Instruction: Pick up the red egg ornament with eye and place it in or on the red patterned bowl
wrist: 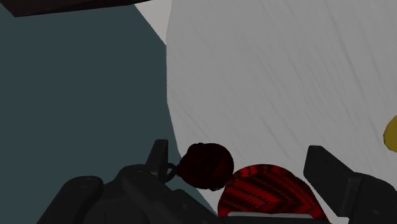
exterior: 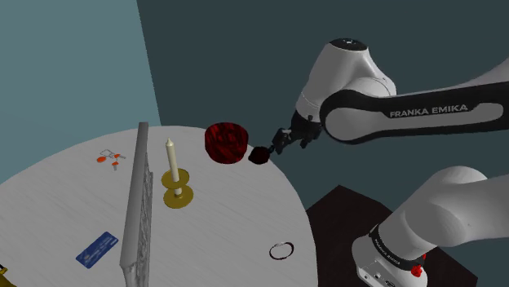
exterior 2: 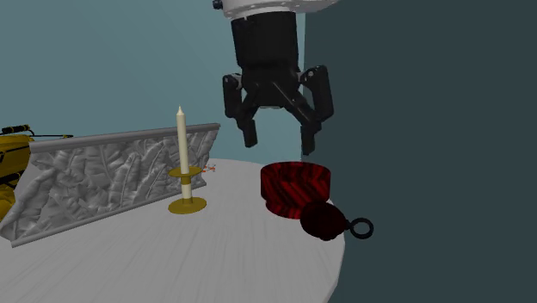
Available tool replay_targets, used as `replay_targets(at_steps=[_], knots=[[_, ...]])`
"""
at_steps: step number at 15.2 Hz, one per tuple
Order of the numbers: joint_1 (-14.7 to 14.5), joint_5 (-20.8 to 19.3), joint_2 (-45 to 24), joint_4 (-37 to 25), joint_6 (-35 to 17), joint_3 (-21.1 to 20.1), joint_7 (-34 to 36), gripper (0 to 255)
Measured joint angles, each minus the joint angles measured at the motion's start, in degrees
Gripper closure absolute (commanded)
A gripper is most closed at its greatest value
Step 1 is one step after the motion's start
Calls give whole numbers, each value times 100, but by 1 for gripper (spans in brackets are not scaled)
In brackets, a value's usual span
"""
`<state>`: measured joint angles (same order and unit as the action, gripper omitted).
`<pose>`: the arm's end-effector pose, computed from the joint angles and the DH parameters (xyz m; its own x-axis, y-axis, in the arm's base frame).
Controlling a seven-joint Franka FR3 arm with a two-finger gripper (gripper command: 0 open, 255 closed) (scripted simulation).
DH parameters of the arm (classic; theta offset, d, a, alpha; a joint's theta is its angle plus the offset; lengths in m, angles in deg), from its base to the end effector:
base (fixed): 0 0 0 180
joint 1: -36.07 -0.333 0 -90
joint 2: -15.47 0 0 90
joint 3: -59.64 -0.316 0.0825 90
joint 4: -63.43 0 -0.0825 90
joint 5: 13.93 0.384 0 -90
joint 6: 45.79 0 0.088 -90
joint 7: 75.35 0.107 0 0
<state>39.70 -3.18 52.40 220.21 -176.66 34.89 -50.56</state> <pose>0.3393 0.1261 0.4077 0.9554 -0.2279 0.1876 -0.2353 -0.9718 0.0178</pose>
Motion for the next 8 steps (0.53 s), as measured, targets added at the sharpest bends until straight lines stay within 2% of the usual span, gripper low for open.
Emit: replay_targets(at_steps=[3, 6, 8], knots=[[416, -250, -664, -87, -897, -649, 781, 0], [1158, -856, -1373, -322, -1670, -1431, 1746, 0], [1443, -1134, -1601, -374, -1934, -1775, 2186, 0]])
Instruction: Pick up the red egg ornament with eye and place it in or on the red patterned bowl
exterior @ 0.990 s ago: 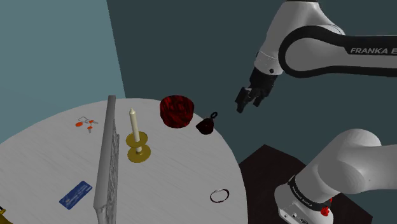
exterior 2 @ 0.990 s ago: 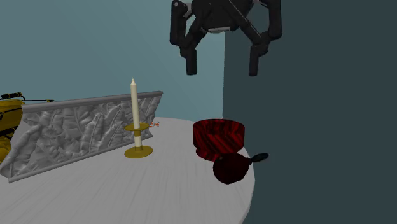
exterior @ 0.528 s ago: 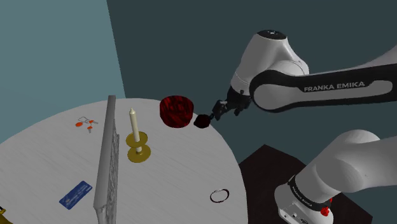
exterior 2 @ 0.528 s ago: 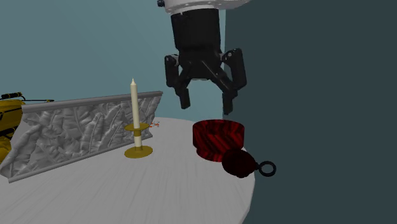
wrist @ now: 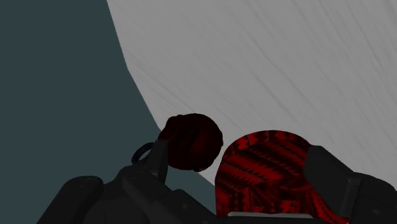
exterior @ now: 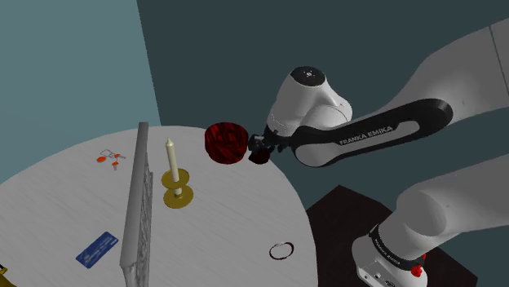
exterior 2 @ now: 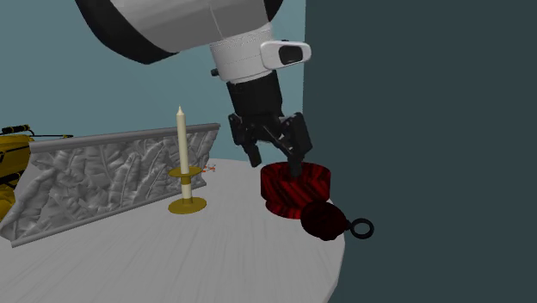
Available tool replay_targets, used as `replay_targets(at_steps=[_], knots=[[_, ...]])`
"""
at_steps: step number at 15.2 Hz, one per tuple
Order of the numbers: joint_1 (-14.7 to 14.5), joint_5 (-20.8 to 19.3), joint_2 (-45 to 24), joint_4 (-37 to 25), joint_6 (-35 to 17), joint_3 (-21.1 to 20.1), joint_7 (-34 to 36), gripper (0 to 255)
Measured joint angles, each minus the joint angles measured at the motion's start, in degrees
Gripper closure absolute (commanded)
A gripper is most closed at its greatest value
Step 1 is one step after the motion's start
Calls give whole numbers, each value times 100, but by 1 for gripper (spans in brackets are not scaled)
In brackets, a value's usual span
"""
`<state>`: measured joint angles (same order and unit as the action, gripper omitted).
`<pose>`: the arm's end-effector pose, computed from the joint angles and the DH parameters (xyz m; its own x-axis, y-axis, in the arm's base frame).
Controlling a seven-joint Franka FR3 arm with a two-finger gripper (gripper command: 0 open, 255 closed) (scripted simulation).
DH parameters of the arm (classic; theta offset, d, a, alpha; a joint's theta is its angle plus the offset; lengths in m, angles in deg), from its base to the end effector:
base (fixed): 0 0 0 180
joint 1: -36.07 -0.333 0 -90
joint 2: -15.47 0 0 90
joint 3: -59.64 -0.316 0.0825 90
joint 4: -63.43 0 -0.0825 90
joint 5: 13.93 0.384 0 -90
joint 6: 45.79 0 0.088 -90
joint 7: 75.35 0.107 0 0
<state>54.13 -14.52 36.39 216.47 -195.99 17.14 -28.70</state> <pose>0.3906 0.1661 0.3481 0.8764 -0.3530 0.3276 -0.3781 -0.9256 0.0143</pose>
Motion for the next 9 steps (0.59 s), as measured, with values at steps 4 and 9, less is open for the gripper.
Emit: replay_targets(at_steps=[4, 9], knots=[[475, -484, -424, -24, -404, -381, 412, 0], [930, -999, -773, -35, -700, -714, 785, 0]])
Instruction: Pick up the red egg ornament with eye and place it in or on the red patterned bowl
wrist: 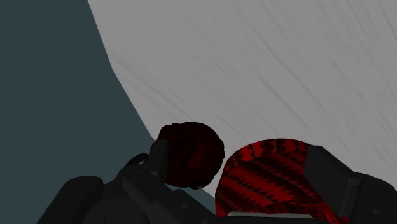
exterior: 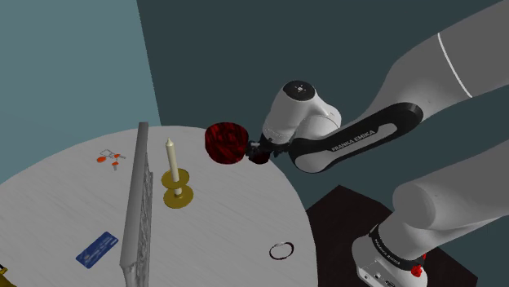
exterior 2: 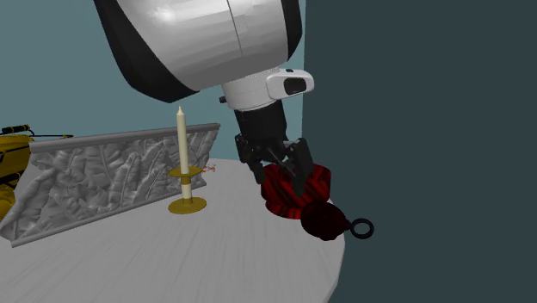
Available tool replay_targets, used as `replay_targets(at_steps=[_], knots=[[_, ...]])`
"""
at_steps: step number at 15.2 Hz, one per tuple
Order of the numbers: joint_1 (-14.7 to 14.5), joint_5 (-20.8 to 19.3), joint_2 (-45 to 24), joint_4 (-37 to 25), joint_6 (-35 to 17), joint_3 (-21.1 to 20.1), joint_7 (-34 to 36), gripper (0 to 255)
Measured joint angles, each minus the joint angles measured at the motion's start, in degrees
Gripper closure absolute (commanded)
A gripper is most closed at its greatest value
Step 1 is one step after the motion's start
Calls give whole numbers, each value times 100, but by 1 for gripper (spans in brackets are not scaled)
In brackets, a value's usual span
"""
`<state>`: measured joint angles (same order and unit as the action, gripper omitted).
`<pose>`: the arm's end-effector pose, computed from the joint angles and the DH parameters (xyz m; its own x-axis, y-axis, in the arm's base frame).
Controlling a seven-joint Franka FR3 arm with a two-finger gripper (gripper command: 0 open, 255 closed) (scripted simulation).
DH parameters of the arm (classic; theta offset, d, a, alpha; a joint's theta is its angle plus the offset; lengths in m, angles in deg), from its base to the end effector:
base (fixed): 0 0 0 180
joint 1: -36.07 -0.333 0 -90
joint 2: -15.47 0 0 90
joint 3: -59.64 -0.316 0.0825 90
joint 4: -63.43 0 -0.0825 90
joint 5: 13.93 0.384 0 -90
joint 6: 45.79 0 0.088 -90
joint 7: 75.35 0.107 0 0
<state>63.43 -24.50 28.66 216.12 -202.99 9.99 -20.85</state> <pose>0.4042 0.1630 0.3098 0.8718 -0.3592 0.3331 -0.3842 -0.9232 0.0099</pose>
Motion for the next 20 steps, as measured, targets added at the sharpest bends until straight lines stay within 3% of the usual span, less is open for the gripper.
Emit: replay_targets(at_steps=[4, 5, 14, 15, 17, 20], knots=[[15, -19, -11, 1, -12, -11, 13, 0], [15, -19, -11, 1, -12, -11, 13, 255], [15, -19, -11, 1, -12, -11, 13, 255], [15, -19, -11, 1, -12, -11, 13, 0], [168, -101, -112, -108, 62, -82, 179, 0], [974, -742, -778, -662, 438, -451, 1337, 0]])
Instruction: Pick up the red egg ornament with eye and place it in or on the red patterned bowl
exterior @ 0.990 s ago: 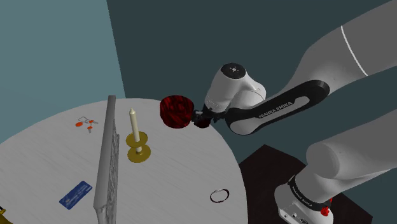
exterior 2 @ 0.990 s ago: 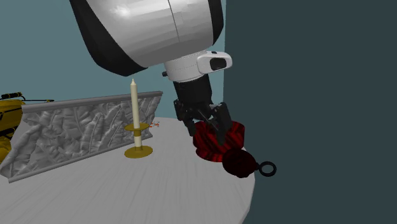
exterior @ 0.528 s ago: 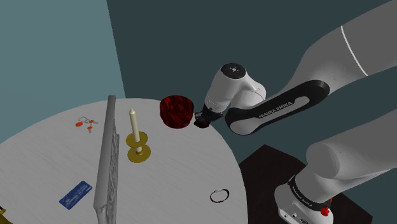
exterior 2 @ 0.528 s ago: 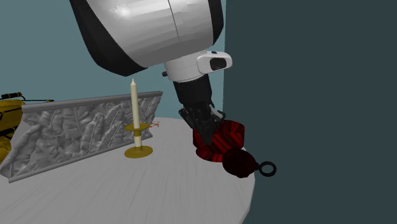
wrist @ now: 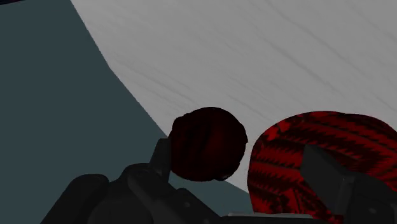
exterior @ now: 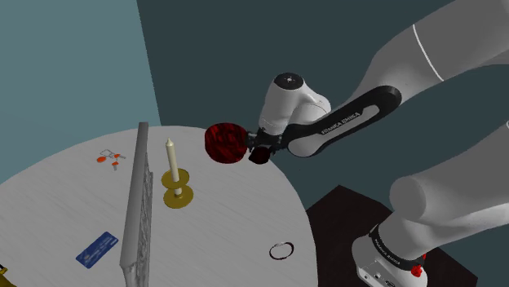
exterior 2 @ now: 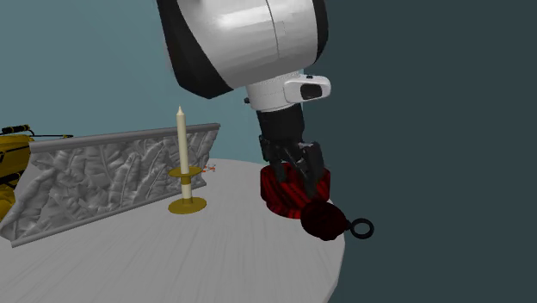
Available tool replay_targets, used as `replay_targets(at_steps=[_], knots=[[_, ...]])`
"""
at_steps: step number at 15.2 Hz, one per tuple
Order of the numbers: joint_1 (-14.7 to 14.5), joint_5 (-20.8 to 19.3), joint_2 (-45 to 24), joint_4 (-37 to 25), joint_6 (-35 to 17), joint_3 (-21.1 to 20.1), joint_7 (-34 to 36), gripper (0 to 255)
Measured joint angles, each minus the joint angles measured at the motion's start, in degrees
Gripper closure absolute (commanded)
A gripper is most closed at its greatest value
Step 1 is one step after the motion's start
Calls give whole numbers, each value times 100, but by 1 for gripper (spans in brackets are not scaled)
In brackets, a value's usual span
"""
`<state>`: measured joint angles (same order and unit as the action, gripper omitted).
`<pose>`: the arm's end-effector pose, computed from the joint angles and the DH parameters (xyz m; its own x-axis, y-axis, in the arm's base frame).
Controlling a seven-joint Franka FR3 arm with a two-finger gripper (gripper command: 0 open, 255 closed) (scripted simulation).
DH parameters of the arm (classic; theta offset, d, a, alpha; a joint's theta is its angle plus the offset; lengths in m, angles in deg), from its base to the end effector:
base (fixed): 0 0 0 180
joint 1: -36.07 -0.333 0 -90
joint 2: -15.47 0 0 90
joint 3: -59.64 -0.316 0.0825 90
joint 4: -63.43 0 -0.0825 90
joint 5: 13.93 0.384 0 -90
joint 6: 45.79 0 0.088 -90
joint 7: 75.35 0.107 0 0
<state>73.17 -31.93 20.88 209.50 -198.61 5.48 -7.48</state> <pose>0.4440 0.1425 0.3049 0.7816 -0.5541 0.2865 -0.5738 -0.8188 -0.0181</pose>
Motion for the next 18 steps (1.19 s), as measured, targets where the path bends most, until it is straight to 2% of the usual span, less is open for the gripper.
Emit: replay_targets(at_steps=[2, 4, 9, 12, 18], knots=[[347, -401, -486, -386, 327, -44, 830, 0], [498, -866, -1058, -773, 618, 117, 1693, 0], [570, -945, -1904, -1456, 1118, 765, 3068, 0], [569, -909, -1969, -1492, 1074, 819, 3372, 0], [334, -1549, -2475, -1575, 850, 1111, 3914, 0]])
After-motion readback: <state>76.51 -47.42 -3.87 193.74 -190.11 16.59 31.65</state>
